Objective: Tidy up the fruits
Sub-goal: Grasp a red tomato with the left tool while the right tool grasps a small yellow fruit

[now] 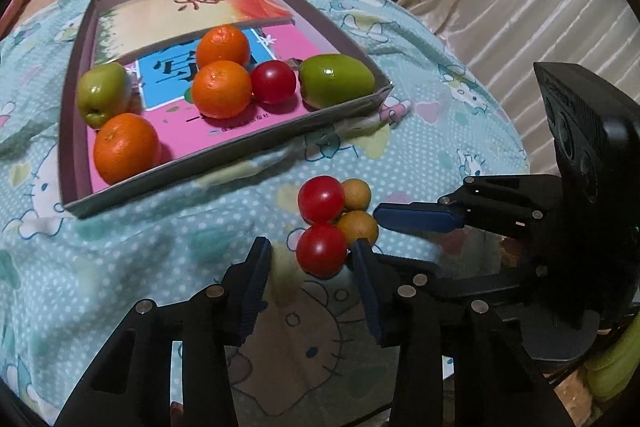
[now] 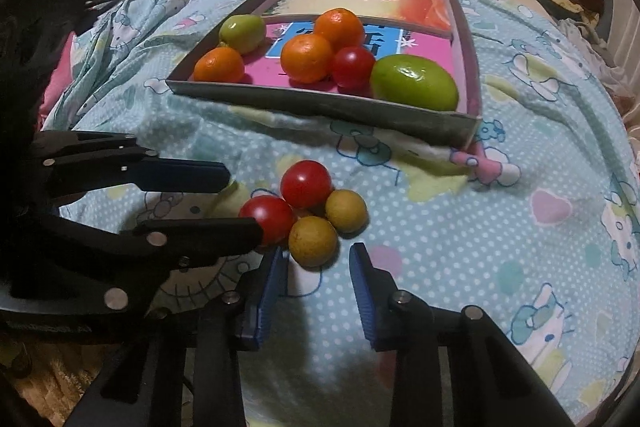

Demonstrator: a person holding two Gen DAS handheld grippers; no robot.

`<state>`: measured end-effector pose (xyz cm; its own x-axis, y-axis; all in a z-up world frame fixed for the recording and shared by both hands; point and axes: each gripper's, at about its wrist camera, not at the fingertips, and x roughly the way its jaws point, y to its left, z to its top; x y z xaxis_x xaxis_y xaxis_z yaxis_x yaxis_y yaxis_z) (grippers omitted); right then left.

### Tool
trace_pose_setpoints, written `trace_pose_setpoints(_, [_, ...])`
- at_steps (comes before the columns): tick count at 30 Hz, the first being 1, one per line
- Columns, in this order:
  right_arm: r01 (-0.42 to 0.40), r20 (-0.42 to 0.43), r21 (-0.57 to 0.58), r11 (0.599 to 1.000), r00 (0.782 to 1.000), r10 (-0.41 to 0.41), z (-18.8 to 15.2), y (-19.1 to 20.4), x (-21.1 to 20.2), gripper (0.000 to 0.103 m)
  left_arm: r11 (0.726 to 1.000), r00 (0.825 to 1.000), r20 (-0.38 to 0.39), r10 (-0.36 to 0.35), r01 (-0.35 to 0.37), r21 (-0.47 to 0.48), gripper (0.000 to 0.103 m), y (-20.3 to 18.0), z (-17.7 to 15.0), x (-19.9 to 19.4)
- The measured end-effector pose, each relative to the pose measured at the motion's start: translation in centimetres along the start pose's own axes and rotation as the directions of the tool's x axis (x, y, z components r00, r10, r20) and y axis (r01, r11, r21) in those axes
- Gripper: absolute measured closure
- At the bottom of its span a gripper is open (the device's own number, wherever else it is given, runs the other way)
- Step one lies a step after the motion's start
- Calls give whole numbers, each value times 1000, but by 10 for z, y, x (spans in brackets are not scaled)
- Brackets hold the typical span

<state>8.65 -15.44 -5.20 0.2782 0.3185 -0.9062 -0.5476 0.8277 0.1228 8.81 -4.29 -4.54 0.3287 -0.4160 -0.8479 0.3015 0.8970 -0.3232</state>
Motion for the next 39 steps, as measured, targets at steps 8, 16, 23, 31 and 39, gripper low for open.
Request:
trace_pose_setpoints(8, [14,-13,-20,1000,1000,-14,5,2,13,77,1000,999,-50,-11,12,26,67,5,7,14])
trace_pose_setpoints(16, [38,-12,-41,998,999,-39,5,7,13,78,999,998,-56,-12,14,40,71,3,10,20])
trace_pose_setpoints(23, [80,-14,-68,995,997,-81,2,11,6,78,998,998,-65,1,3,60,71,-2,12,27])
trace_pose_setpoints(31, [76,-36,-65,995,996,-79,3,8,14,78,999,997,-76,3,1,45,72,0,12,28])
trace_pose_setpoints(39, [67,-34,-59,996,997,-69,2,7,8,78,999,997,-77,5,-1,53,74,-2,13,26])
